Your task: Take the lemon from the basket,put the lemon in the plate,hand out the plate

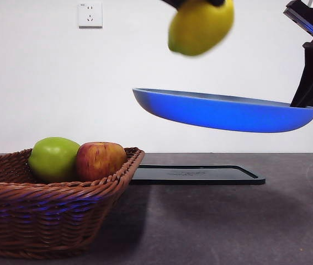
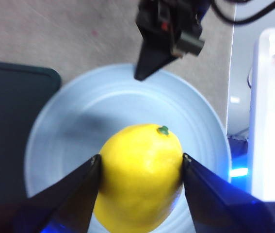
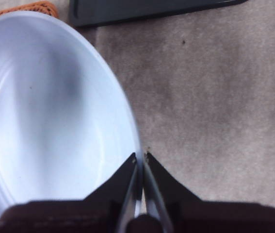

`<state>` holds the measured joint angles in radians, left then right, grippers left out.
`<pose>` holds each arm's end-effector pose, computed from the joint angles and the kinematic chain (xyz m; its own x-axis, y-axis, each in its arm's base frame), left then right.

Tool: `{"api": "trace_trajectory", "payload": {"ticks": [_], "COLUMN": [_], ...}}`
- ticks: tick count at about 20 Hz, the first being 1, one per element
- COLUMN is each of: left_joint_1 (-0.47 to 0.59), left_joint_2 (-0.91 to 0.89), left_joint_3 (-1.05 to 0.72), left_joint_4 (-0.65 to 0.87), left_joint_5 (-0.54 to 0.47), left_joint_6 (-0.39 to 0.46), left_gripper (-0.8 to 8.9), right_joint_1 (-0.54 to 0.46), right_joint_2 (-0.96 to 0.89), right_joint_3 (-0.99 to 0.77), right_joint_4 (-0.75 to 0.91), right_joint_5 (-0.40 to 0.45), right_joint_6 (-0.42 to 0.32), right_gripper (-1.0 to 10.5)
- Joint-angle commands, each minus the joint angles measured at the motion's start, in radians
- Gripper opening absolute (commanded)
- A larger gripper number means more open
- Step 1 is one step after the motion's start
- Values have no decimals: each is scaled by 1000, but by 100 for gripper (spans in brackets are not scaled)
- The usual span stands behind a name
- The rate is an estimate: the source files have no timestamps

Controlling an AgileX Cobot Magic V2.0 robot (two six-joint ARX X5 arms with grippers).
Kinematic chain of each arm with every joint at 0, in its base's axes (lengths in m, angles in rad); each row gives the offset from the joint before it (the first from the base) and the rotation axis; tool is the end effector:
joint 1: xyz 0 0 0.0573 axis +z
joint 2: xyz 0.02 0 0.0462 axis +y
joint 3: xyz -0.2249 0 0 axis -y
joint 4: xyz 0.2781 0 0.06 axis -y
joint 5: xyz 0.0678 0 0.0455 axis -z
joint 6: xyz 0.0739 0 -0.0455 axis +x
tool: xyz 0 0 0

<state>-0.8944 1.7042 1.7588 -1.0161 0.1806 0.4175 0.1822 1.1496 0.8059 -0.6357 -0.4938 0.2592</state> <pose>0.2430 -0.3239 0.2863 0.2123 -0.5515 -0.8067 0.9682 0.2303 0.0974 0.2731 0.0859 0.1612 0.3969 0.5551 -0.7310 -0.1962 0.8293 0.5232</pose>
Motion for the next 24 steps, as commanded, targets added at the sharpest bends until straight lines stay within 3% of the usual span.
{"api": "trace_trajectory", "payload": {"ticks": [1, 5, 7, 10, 14, 18, 24], "left_joint_1": [-23, -30, -32, -43, -43, -40, -40], "left_joint_2": [82, 146, 152, 152, 152, 151, 114], "left_joint_3": [20, 20, 20, 20, 21, 30, 30], "left_joint_4": [0, -2, 3, 26, 27, 29, 28], "left_joint_5": [-9, -23, -23, -22, -18, -16, -21], "left_joint_6": [-33, -126, -131, -135, -138, -190, -179], "left_gripper": [180, 180, 192, 302, 304, 390, 389], "right_joint_1": [3, 3, 3, 3, 3, 2, 1], "right_joint_2": [8, 8, 8, 8, 8, 8, 11], "right_joint_3": [15, 15, 15, 15, 16, 16, 17], "right_joint_4": [10, 9, 9, 9, 9, 9, 11], "right_joint_5": [-5, -5, -5, -5, -4, -2, 6], "right_joint_6": [13, 13, 13, 13, 13, 13, 14], "right_gripper": [3, 4, 4, 3, 3, 3, 3]}}
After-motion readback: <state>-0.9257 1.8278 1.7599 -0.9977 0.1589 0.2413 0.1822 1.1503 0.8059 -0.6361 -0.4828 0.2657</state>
